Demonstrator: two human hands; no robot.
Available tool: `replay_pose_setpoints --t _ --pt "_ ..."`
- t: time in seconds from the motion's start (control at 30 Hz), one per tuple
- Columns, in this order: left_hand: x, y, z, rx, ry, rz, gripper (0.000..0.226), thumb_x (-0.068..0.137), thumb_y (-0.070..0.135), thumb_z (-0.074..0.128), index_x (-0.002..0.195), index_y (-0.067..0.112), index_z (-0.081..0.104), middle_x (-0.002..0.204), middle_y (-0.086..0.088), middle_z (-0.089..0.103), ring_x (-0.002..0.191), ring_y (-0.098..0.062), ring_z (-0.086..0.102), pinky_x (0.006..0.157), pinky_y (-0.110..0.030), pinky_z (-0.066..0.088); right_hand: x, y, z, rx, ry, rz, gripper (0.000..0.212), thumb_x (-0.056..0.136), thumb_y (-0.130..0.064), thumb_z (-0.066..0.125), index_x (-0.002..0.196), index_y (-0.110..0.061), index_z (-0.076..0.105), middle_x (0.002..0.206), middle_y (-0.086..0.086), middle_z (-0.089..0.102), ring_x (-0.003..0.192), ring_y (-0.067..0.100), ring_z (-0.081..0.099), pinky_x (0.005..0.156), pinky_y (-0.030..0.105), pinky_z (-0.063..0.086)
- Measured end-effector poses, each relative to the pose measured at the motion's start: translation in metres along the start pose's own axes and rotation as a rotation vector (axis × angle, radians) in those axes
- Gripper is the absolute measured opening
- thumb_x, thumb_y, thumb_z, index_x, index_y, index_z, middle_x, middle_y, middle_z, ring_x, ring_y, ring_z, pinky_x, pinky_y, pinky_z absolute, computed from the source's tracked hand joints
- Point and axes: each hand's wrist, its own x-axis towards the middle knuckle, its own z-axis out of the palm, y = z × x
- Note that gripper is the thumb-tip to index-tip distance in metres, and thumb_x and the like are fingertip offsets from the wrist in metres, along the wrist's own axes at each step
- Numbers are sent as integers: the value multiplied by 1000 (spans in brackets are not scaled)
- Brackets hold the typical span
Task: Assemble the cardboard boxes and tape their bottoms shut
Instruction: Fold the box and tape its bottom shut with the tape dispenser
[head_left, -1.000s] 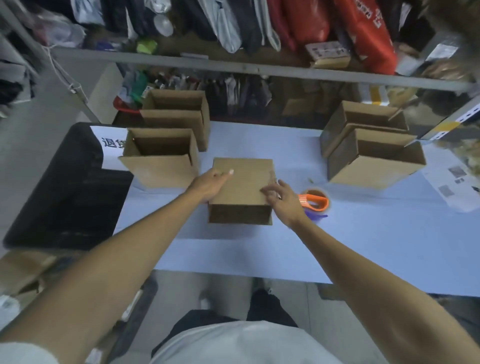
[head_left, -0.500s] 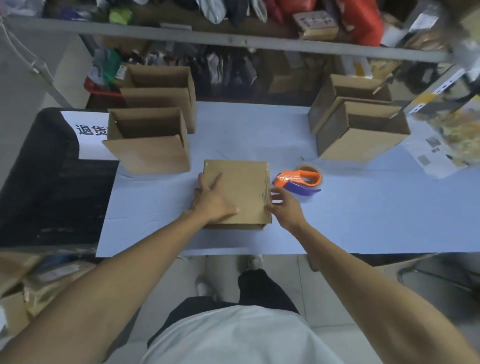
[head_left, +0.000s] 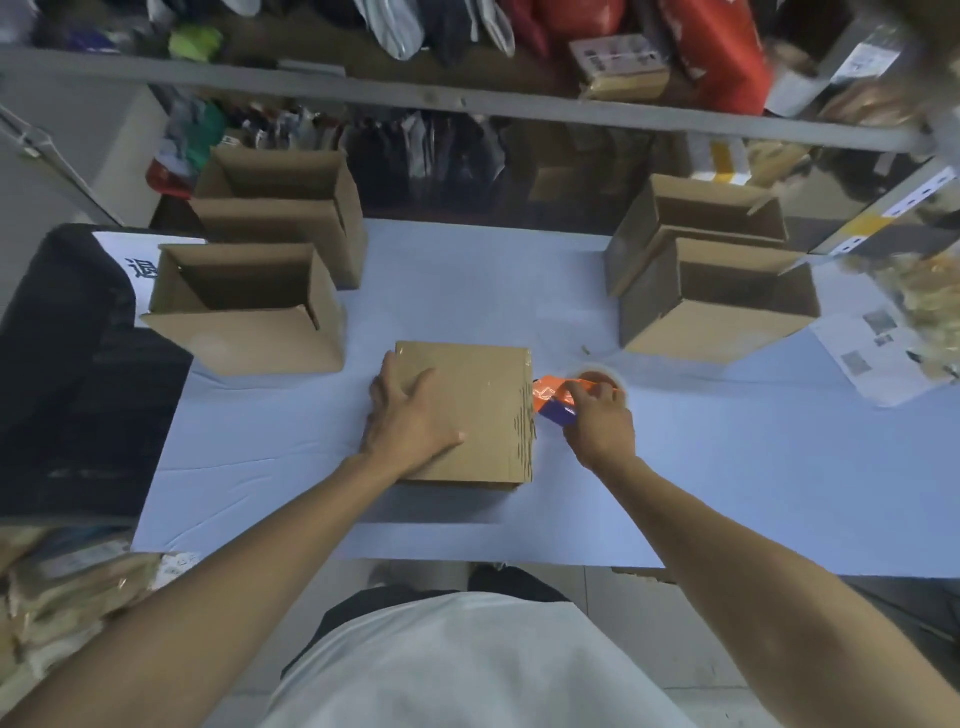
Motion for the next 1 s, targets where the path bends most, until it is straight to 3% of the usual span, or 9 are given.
replay_pose_setpoints --t 0.1,0.17,0.33,0.43,0.53,0.63,0.77,0.93,1.0 --pt "11 17 0 132 130 128 71 70 50 74 129 23 47 158 -10 -5 145 -32 -2 118 -46 17 13 8 1 24 -63 -63 53 86 -5 60 131 -26 43 119 9 60 99 30 59 72 40 54" --pt "17 36 1 154 165 218 54 74 39 72 121 17 55 153 -13 21 140 -31 13 115 -37 15 18 15 -1 39 -116 -139 57 86 -2 57 133 -28 39 118 8 60 95 29 60 66 38 53" --pt "28 81 7 -229 107 207 28 89 12 56 115 8 64 117 -5 66 112 -22 57 98 -31 44 17 46 -24 295 -26 -266 58 87 -5 48 142 -22 42 118 10 55 105 31 54 82 35 45" --pt "37 101 13 -360 -28 110 27 94 10 46 112 11 66 111 -4 70 104 -22 63 95 -35 49 3 60 -42 431 -68 -194 53 83 -33 43 135 -28 43 97 1 51 88 25 54 68 30 38" --pt "42 118 20 -549 -196 25 28 97 12 46 121 6 60 112 -11 68 97 -26 65 98 -41 49 -4 64 -51 425 -110 -275 61 75 -51 64 130 -35 41 99 -6 51 82 14 54 67 23 42" --pt "45 124 23 -733 -300 3 25 99 11 49 120 0 59 99 -13 64 77 -19 63 85 -35 55 -3 61 -53 386 -124 -313 72 70 -46 77 131 -34 40 106 -6 52 85 15 53 69 24 43" --pt "46 120 23 -737 -279 27 17 94 1 51 95 4 68 78 -6 64 64 -10 57 61 -18 49 1 57 -54 397 -137 -372 70 69 -39 77 129 -38 40 106 -8 52 87 14 54 68 14 40" --pt "47 109 22 -838 -359 84 40 79 -16 50 96 13 70 90 2 73 84 -11 67 77 -26 51 8 58 -58 426 -137 -375 69 71 -39 78 130 -32 42 109 -8 54 89 13 54 69 13 40" --pt "47 106 21 -783 -305 117 38 80 -14 57 87 20 70 81 12 74 79 -5 68 74 -21 53 10 59 -60 419 -135 -390 70 71 -37 79 130 -30 44 111 -8 55 91 13 54 70 14 41"
